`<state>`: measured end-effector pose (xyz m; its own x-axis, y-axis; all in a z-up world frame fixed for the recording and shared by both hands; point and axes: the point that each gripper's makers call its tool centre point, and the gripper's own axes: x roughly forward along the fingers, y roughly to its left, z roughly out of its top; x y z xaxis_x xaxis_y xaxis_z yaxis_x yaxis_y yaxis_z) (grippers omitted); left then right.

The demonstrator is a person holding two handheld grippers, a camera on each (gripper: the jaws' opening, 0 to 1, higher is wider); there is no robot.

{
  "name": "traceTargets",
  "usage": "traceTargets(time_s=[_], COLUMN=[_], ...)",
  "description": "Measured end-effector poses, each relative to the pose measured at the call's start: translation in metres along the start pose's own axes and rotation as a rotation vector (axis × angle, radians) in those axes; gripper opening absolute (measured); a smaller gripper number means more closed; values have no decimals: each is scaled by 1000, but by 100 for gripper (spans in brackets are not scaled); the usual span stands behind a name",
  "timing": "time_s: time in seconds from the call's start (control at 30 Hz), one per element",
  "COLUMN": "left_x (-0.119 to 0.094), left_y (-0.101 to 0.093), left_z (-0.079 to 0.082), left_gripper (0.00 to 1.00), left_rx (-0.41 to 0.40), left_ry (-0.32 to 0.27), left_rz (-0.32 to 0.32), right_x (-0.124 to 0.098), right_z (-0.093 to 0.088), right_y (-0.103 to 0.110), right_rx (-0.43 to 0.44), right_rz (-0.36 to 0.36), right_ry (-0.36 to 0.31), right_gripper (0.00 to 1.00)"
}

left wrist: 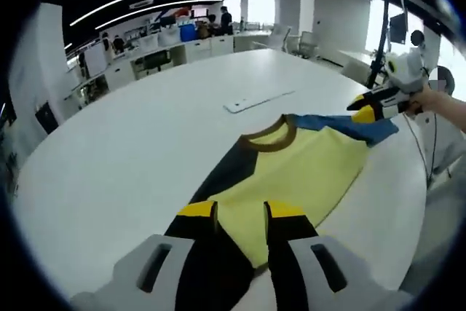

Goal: Fold the garment on the visible template until the final outline fits inside the template.

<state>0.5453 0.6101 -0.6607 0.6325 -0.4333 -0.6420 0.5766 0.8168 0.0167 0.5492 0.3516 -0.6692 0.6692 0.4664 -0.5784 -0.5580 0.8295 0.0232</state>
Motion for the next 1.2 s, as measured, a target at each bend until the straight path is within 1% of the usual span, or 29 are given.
traceTargets(time_s=[0.07,0.13,0.2,0.33,0.53,0.73,0.9,1.03,1.13,1.2], left_x=[-6,-12,-17,-25,-43,-64,-78,-85,-91,-96], left_y=[-3,-7,-12,-20,-31,-46,-53,-57,-60,-64], left_z=[3,7,8,9,10,14,17,14,10,8], left_gripper=[27,29,32,36,45,54,61,63,66,69], left_rx=[6,3,7,17,18,35,47,40,45,44], left_ry=[-9,-21,-21,-24,-28,-47,-65,-64,-61,-66], left_rz=[-2,-8,-17,-29,-39,-62,-68,-77,-71,-82], right_x=[-5,-9,-14,-26,-43,-67,-82,-91,-98,-102], right_z=[2,2,1,3,6,10,10,7,2,-2], right_y=[1,3,7,15,24,38,47,51,56,59], right_rx=[-28,-47,-82,-89,-115,-159,-166,-167,-170,-175], right_rz=[-3,-2,5,27,36,42,49,45,52,46], right_ry=[-7,-3,3,-13,-37,-71,-93,-100,-98,-98], right_gripper=[27,30,32,35,43,52,58,62,65,66])
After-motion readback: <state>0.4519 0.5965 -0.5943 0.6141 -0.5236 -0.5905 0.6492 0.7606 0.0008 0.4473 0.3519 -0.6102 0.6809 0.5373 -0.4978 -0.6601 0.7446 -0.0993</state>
